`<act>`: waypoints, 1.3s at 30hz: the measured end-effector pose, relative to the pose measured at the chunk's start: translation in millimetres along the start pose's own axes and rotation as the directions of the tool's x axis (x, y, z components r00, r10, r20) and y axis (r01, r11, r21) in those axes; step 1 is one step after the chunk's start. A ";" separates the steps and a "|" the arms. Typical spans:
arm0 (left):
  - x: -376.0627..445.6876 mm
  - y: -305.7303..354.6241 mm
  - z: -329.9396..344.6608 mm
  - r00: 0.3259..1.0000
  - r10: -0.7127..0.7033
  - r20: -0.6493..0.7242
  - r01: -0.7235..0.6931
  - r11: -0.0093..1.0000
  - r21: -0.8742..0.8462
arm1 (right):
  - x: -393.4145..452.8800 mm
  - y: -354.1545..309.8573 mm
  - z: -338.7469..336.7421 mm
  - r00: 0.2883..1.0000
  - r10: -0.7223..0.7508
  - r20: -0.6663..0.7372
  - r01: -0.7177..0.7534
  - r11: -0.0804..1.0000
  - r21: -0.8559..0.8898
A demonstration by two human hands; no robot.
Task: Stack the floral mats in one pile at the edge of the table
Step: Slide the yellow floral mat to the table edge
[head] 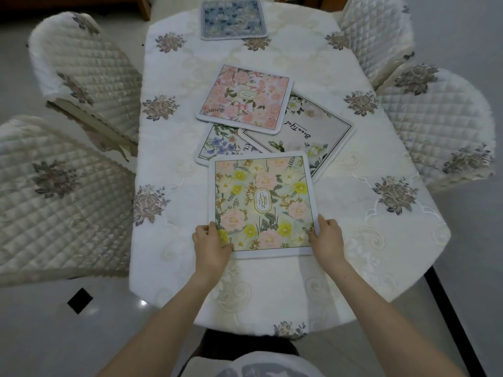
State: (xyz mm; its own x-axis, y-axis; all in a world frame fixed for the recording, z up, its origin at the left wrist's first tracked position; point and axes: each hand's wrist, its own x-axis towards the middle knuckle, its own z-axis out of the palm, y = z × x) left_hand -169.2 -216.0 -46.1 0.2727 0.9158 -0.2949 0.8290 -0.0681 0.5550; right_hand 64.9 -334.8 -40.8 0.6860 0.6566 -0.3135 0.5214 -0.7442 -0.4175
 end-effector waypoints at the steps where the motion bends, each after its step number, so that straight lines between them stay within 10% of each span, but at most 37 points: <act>1: -8.3 -3.1 0.3 1.000 -0.010 -0.002 0.010 1.000 -0.002 | -5.8 3.3 0.9 1.000 -0.012 0.006 0.012 1.000 -0.008; 22: -121.7 -40.0 22.1 0.998 -0.063 -0.009 0.063 0.992 0.112 | -90.7 51.6 7.6 0.990 -0.083 0.114 0.091 0.994 -0.067; 31: -102.6 -30.3 24.1 0.927 0.353 0.125 -0.374 0.871 0.319 | -79.0 34.5 18.4 0.889 -0.414 0.193 0.452 0.860 -0.235; 39: -80.2 -21.0 29.7 0.877 0.386 0.286 -0.471 0.808 0.354 | -65.3 18.5 34.3 0.836 -0.452 0.311 0.539 0.785 -0.307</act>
State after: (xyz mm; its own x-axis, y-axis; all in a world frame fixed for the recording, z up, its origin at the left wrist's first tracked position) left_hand -194.0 -299.8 -57.2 0.6991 0.6636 -0.2664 0.7139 -0.6268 0.3120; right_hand 12.3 -387.2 -57.3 0.1799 0.9236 -0.3385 0.9345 -0.2679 -0.2344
